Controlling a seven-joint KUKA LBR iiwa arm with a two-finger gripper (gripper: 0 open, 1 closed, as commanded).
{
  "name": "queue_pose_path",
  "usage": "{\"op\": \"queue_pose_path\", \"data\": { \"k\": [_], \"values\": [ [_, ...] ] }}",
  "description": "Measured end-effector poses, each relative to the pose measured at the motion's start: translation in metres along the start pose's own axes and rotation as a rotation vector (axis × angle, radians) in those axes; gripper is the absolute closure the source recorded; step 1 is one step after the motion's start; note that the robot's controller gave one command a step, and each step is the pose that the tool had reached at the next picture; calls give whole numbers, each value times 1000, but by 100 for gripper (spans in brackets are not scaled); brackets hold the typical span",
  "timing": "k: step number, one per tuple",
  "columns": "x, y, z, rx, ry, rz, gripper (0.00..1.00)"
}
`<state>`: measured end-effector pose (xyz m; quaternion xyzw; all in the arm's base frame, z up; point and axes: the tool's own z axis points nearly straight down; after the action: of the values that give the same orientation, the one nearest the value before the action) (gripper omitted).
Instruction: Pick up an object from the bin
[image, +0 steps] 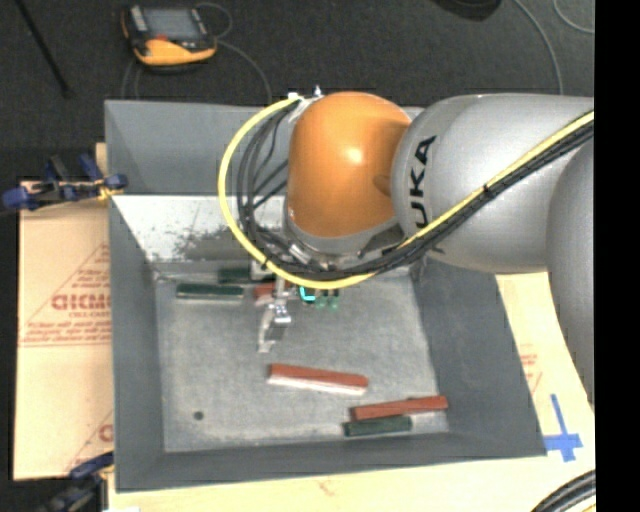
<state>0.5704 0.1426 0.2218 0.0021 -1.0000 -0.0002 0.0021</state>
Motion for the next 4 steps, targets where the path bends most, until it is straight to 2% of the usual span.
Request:
{"op": "queue_pose_path", "data": {
  "k": [1, 2, 3, 4],
  "values": [
    [-1, -1, -4, 0, -6, 4, 0],
    [-6, -38, 63, -2, -12, 34, 0],
    [43, -80, 139, 1, -9, -126, 0],
    [45, -83, 142, 0, -17, -131, 0]
  ]
}}
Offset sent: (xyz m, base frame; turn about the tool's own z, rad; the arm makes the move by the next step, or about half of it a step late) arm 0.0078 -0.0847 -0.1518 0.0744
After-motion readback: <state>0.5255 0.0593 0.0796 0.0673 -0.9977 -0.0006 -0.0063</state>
